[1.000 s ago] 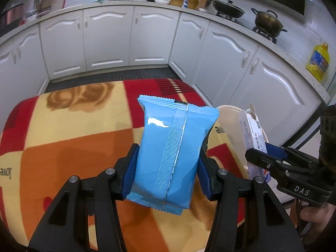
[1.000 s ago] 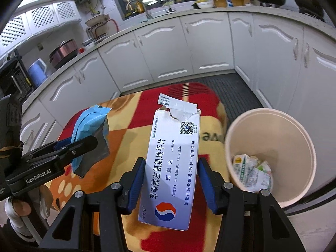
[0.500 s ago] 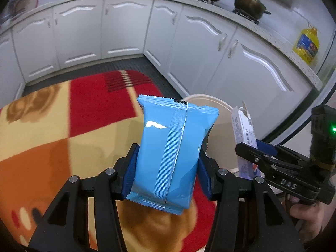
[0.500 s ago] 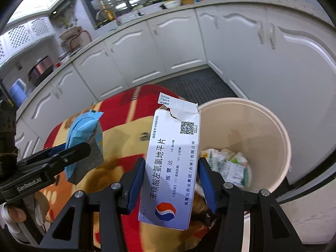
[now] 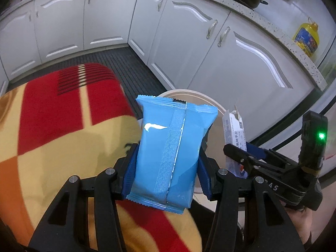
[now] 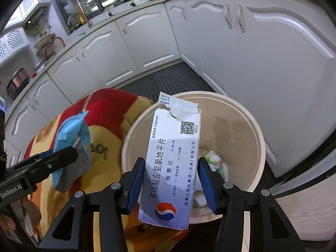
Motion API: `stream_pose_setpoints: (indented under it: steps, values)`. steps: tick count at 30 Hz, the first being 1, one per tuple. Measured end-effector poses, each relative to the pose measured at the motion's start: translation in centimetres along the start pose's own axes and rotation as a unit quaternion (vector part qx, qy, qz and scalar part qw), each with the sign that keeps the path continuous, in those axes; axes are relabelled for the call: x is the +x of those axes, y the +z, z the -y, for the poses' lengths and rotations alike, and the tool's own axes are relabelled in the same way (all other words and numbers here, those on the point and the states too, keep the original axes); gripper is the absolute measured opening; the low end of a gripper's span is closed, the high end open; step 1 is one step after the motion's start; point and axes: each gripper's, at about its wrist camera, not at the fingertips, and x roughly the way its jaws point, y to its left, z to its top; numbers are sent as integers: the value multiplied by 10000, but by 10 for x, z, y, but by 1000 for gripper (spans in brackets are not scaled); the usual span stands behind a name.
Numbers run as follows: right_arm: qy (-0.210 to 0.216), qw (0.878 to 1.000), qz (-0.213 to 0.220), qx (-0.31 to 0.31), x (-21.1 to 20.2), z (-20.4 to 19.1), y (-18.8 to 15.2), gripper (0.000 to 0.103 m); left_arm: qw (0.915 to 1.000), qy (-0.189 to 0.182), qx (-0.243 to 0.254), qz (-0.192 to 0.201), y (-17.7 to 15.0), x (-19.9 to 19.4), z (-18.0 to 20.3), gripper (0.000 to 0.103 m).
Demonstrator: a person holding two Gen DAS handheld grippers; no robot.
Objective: Collect trash
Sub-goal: 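Carry the blue pack and medicine box to the beige bin with both tools, then open both tools over the beige bin to drop the pack and box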
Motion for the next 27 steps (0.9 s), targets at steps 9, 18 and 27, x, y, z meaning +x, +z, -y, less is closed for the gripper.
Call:
stream_pose_setpoints:
  steps: [9, 18, 27]
  values:
    - [-215, 9996, -67, 165, 17, 17, 0, 63, 10000, -5, 80, 22, 5, 15, 7, 63]
    - [-125, 9996, -129, 230, 15, 24, -12, 63, 9997, 98, 225, 85, 2, 13, 6, 76]
    - [-35, 9997, -40, 218, 1, 22, -19, 64, 9982, 314, 283, 428, -7, -8, 6, 76]
